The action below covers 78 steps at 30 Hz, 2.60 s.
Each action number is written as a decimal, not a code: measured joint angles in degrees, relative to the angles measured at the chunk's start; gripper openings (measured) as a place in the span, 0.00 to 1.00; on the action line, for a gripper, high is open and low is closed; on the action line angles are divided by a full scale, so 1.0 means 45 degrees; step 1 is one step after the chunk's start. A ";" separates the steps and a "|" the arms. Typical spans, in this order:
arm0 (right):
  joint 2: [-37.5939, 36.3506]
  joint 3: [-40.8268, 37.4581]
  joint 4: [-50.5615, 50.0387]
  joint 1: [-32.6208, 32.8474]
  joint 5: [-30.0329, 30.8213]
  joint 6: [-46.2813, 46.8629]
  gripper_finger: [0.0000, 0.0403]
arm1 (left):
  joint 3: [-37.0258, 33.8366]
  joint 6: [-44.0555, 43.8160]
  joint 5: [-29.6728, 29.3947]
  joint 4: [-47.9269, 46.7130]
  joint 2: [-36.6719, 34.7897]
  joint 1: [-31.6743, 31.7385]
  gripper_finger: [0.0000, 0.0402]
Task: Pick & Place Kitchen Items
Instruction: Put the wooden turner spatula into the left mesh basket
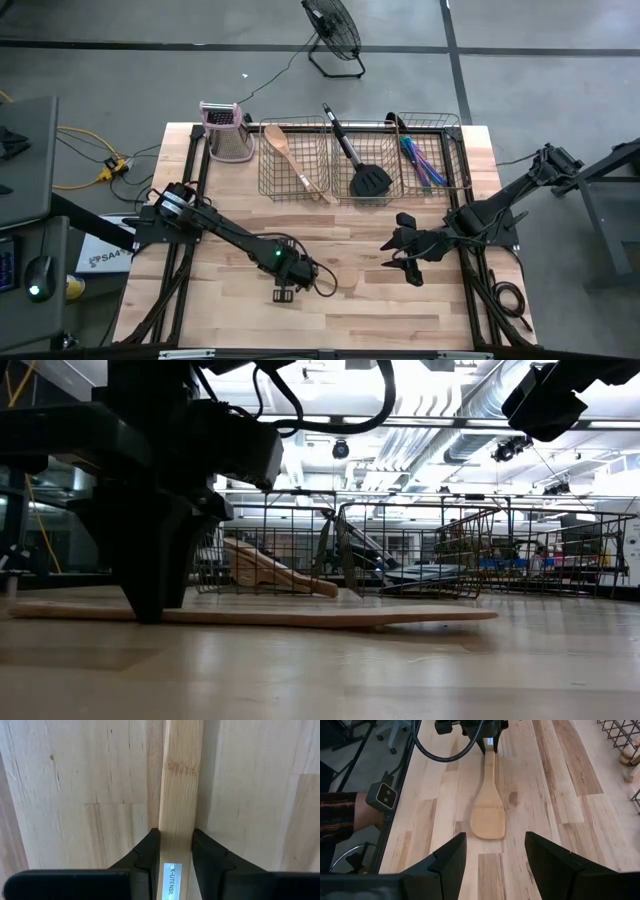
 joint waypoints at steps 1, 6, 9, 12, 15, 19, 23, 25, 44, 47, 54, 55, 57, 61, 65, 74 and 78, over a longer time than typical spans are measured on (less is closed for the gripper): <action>-0.0002 0.0001 -0.0006 0.0001 0.0000 0.0000 0.48 | 0.0000 -0.0026 0.0000 0.0004 0.0000 -0.0003 0.21; 0.0000 0.0000 -0.0078 -0.0001 0.0000 0.0002 0.48 | -0.0005 -0.0064 -0.0039 0.0001 0.0000 -0.0092 0.21; -0.0002 -0.0003 -0.0115 -0.0001 -0.0002 0.0002 0.48 | -0.0004 -0.0217 -0.0029 -0.0007 0.0000 -0.0106 0.21; 0.0000 -0.0003 -0.0112 0.0000 0.0000 0.0002 0.48 | 0.0052 -0.0254 -0.0049 -0.0051 0.0006 -0.0175 0.21; 0.0000 -0.0003 -0.0105 -0.0001 -0.0005 0.0007 0.48 | 0.0078 -0.0315 -0.0029 -0.0062 0.0015 -0.0175 0.21; 0.0000 -0.0003 -0.0096 0.0003 -0.0005 0.0008 0.48 | 0.0073 -0.0355 -0.0036 -0.0074 -0.0069 -0.0175 0.21; -0.0003 -0.0003 -0.0128 -0.0001 -0.0007 0.0263 0.48 | 0.0073 -0.0365 -0.0029 -0.0040 -0.0078 -0.0175 0.21; -0.0002 -0.0003 -0.0159 0.0006 -0.0006 0.0283 0.48 | 0.0078 -0.0365 -0.0024 -0.0062 -0.0078 -0.0175 0.21; -0.0005 -0.0003 -0.0172 0.0441 0.0039 0.0289 0.48 | 0.0057 -0.0717 -0.0083 -0.0040 -0.0793 -0.0170 0.21; -0.0005 -0.0003 -0.0173 0.0441 0.0039 0.0289 0.48 | 0.0011 -0.0743 -0.0083 -0.0340 -0.0969 -0.0165 0.21; -0.0005 -0.0003 -0.0173 0.0441 0.0044 0.0289 0.48 | 0.0029 -0.1341 -0.0136 -0.1033 -0.1171 -0.0180 0.20; -0.0005 -0.0003 -0.0173 0.0441 0.0044 0.0289 0.48 | 0.0029 -0.1489 -0.0136 -0.1030 -0.1171 -0.0185 0.20; -0.0005 -0.0003 -0.0173 0.0441 0.0044 0.0289 0.48 | 0.0034 -0.1701 -0.0136 -0.0825 -0.1171 -0.0185 0.20; -0.0005 -0.0003 -0.0173 0.0441 0.0100 0.0289 0.48 | 0.0302 -0.1792 -0.0139 -0.0760 -0.1171 -0.0236 0.20; -0.0005 -0.0003 -0.0169 0.0441 0.0112 0.0289 0.48 | 0.1045 -0.1629 -0.0270 -0.1028 -0.1171 -0.0359 0.20; -0.0005 -0.0003 -0.0178 0.0494 0.0107 0.0308 0.48 | 0.3637 -0.1348 -0.2234 -0.4221 -0.1200 -0.0418 0.13; -0.0005 -0.0003 -0.0212 0.0494 0.0109 0.0304 0.48 | 0.5270 -0.1076 -0.3350 -0.5561 -0.1209 -0.0321 0.01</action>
